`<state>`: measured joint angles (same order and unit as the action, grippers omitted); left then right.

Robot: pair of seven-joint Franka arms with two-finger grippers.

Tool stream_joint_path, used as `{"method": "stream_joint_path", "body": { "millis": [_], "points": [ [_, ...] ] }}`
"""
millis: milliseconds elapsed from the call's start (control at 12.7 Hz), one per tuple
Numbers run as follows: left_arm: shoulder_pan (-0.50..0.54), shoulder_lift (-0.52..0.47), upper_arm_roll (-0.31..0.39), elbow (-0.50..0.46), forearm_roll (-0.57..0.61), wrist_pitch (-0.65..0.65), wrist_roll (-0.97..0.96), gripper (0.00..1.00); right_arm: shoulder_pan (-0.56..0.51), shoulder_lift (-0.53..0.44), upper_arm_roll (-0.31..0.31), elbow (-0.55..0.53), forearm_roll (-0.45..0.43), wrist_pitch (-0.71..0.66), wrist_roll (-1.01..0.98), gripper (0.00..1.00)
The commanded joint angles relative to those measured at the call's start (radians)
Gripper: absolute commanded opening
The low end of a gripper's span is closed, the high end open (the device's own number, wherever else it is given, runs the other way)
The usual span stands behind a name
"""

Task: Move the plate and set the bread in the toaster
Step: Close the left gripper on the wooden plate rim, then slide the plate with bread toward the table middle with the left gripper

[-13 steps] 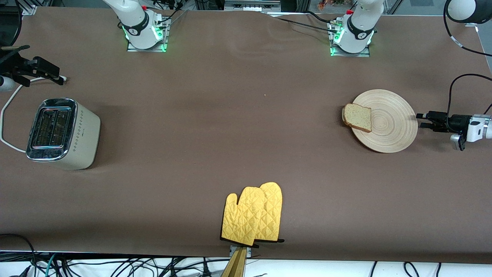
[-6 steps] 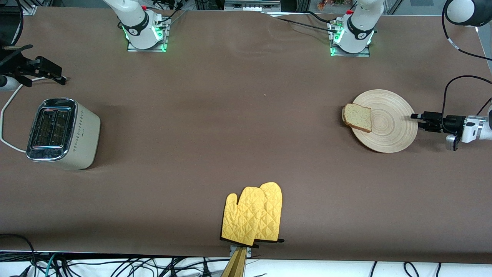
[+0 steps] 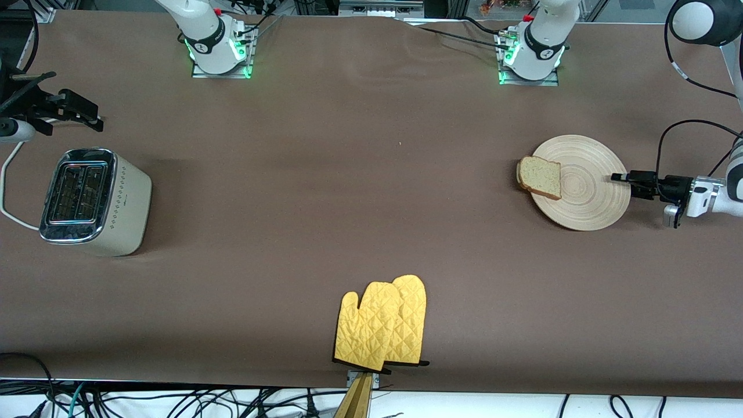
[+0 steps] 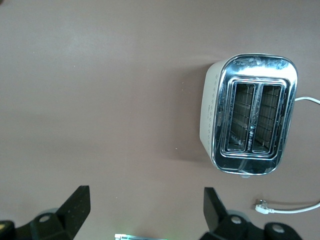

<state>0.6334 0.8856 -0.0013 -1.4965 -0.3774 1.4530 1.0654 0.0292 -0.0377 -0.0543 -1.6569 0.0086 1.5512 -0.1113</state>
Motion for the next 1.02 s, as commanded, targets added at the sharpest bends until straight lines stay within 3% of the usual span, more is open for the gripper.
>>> {"method": "stream_joint_path", "body": {
  "millis": [0,315,472,709,945],
  "points": [
    [-0.004,0.016,-0.011,-0.010,-0.026,-0.008,0.013,0.17,0.001,0.010,0.001,0.031,0.007,-0.022,0.009,1.00],
    [-0.003,0.039,-0.014,-0.013,-0.028,0.032,0.011,0.11,0.000,0.010,-0.001,0.031,0.010,-0.022,0.009,1.00],
    [-0.004,0.049,-0.017,-0.018,-0.028,0.037,0.022,0.00,0.000,0.012,-0.001,0.032,0.010,-0.019,0.012,1.00],
    [-0.012,0.050,-0.042,-0.031,-0.066,0.055,-0.018,0.00,0.000,0.013,-0.001,0.039,0.010,-0.020,0.012,1.00],
    [-0.012,0.042,-0.055,-0.024,-0.155,-0.012,-0.025,0.00,0.001,0.012,-0.001,0.039,0.008,-0.020,0.010,1.00]
  ]
}}
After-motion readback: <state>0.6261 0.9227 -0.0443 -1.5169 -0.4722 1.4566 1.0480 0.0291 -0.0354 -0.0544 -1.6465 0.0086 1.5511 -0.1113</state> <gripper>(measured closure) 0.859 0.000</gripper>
